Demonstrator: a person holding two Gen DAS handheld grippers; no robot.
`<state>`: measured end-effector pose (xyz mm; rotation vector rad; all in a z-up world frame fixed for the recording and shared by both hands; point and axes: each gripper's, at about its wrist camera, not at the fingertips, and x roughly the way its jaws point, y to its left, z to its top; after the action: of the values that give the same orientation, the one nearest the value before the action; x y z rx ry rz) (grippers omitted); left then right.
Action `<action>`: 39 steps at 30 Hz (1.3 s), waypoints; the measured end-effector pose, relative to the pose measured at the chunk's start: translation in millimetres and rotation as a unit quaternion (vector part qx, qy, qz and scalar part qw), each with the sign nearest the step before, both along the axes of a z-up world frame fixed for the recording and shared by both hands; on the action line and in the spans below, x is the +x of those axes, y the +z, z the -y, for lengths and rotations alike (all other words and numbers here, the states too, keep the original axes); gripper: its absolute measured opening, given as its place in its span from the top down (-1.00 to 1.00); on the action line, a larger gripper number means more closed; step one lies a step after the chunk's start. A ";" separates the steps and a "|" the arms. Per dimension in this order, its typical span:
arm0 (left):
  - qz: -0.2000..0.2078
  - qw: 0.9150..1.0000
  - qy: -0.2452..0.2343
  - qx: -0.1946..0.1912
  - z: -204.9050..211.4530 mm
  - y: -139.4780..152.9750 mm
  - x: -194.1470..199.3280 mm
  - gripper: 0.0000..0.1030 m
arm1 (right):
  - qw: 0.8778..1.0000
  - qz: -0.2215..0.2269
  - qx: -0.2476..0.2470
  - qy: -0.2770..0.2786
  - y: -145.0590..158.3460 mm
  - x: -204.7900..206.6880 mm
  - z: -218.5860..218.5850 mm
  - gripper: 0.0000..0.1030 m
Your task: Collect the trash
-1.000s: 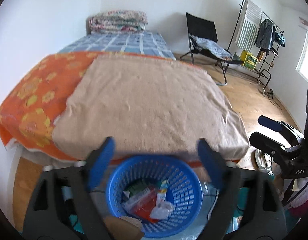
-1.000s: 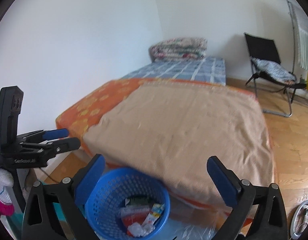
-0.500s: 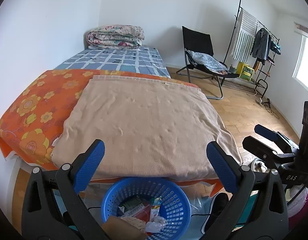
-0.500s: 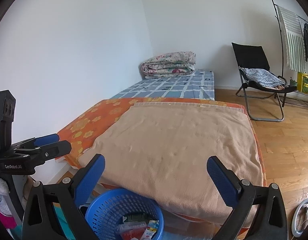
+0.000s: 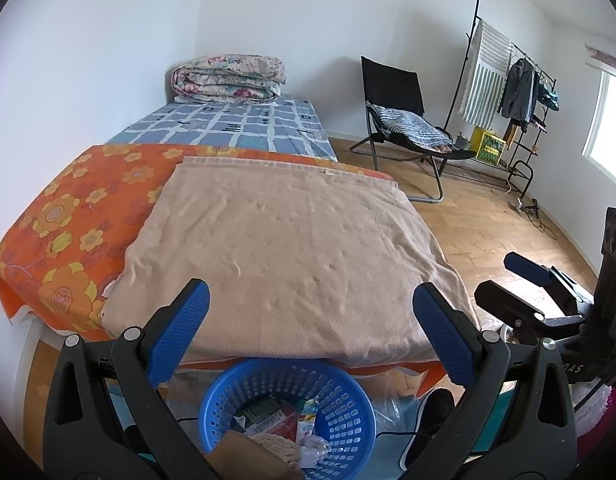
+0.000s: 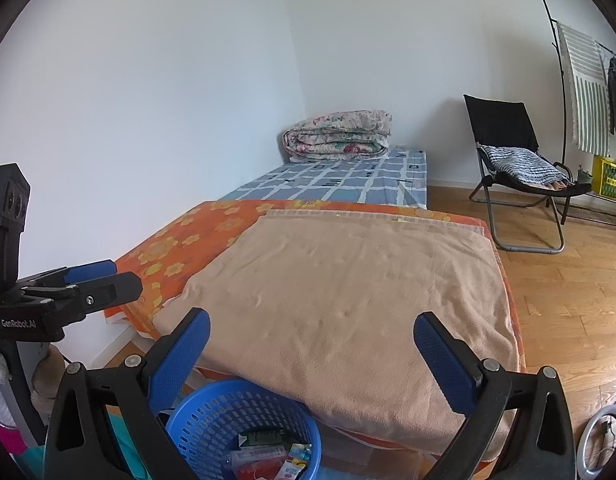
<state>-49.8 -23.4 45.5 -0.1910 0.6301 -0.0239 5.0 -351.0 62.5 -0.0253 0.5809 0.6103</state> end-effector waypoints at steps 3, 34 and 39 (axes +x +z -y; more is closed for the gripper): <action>0.000 1.000 -0.003 -0.006 -0.6 1.3 -0.5 -1.00 | 1.000 0.001 -0.001 -0.001 0.1 -0.2 -0.3 -0.99; 0.003 1.000 0.002 -0.002 2.4 17.7 -0.8 -1.00 | 1.000 0.004 -0.004 -0.004 3.5 -1.8 5.1 -0.99; 0.002 1.000 0.002 -0.006 2.8 22.1 0.8 -1.00 | 1.000 0.002 -0.006 -0.003 1.8 -1.6 6.4 -0.99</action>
<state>-49.0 -26.2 67.6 -0.2027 0.6249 -0.0244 3.4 -357.4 64.4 -0.0359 0.5811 0.6014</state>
